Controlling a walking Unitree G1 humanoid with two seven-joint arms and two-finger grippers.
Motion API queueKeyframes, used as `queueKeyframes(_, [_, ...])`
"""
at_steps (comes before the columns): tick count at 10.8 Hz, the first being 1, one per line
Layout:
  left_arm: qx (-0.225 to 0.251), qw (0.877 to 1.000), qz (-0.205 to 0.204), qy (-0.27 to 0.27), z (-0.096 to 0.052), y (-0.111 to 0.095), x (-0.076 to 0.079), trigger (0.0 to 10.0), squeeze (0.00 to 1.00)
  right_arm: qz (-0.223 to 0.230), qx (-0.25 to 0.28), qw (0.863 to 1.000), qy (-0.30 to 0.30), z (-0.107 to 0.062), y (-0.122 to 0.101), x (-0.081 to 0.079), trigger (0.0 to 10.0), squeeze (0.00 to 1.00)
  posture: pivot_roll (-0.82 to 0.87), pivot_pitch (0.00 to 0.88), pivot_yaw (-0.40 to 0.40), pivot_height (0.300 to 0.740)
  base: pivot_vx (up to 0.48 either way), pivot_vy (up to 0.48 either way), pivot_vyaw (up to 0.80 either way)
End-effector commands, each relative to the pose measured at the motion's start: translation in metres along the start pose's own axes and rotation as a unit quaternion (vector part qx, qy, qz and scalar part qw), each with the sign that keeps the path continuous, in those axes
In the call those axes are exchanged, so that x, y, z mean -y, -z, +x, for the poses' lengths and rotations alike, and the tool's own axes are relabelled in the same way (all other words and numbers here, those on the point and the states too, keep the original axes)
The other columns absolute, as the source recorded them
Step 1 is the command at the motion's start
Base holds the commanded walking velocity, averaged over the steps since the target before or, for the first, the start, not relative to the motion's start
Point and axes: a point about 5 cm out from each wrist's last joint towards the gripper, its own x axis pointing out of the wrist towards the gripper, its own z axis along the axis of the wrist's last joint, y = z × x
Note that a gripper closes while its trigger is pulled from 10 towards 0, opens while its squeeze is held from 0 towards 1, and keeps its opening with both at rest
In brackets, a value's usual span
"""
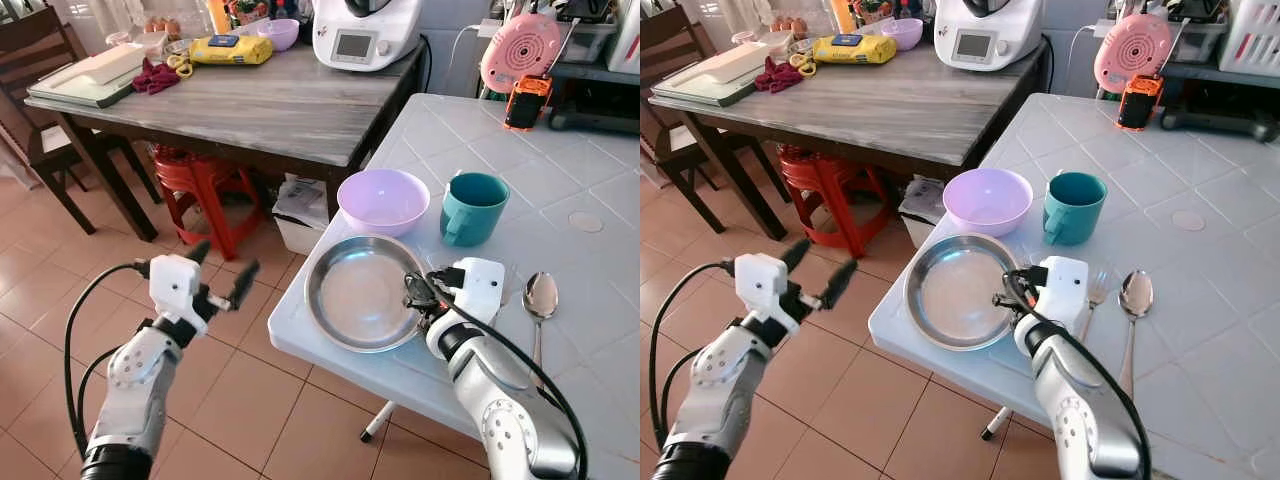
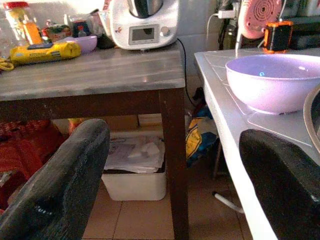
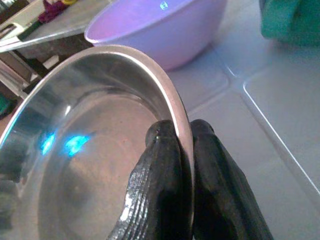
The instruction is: Setting the table
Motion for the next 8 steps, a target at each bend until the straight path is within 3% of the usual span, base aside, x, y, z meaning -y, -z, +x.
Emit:
queueKeyframes(1, [-0.009, 1.0, 0.006, -0.02, -0.001, 0.001, -0.006, 10.0, 0.0, -0.02, -0.01, 1.0, 0.002, 0.0, 0.007, 0.0, 0.0, 0.0, -0.1, 0.057, 0.106, 0.74, 0.0, 0.0, 0.0])
queueKeyframes(2, [-0.011, 0.999, 0.01, -0.039, 0.0, 0.0, -0.006, 10.0, 0.0, -0.036, 0.02, 0.999, -0.004, -0.001, -0.001, -0.002, 0.9, 0.0, -0.1, 0.058, 0.106, 0.74, 0.0, 0.0, 0.0])
queueKeyframes(3, [-0.022, 0.997, 0.013, -0.069, 0.002, 0.002, -0.007, 10.0, 0.0, -0.039, 0.051, 0.998, -0.013, -0.002, -0.008, -0.006, 2.6, 0.0, -0.1, 0.061, 0.109, 0.74, 0.0, 0.0, 0.0])
queueKeyframes(4, [-0.03, 0.995, 0.016, -0.088, 0.003, 0.003, -0.006, 10.0, 0.0, -0.03, 0.076, 0.996, -0.022, -0.003, -0.015, -0.01, 10.0, 0.0, -0.1, 0.062, 0.111, 0.74, 0.0, 0.0, 0.0])
queueKeyframes(6, [-0.033, 0.992, 0.016, -0.119, 0.005, 0.004, -0.002, 10.0, 0.0, -0.034, 0.12, 0.992, -0.026, -0.005, -0.025, -0.013, 10.0, 0.0, -0.1, 0.063, 0.113, 0.74, 0.0, 0.0, 0.0])
queueKeyframes(8, [-0.039, 0.992, 0.0, -0.122, 0.008, 0.004, 0.001, 10.0, 0.0, -0.027, 0.119, 0.992, -0.012, -0.005, -0.024, -0.008, 10.0, 0.0, -0.1, 0.065, 0.111, 0.74, 0.0, 0.0, 0.0])
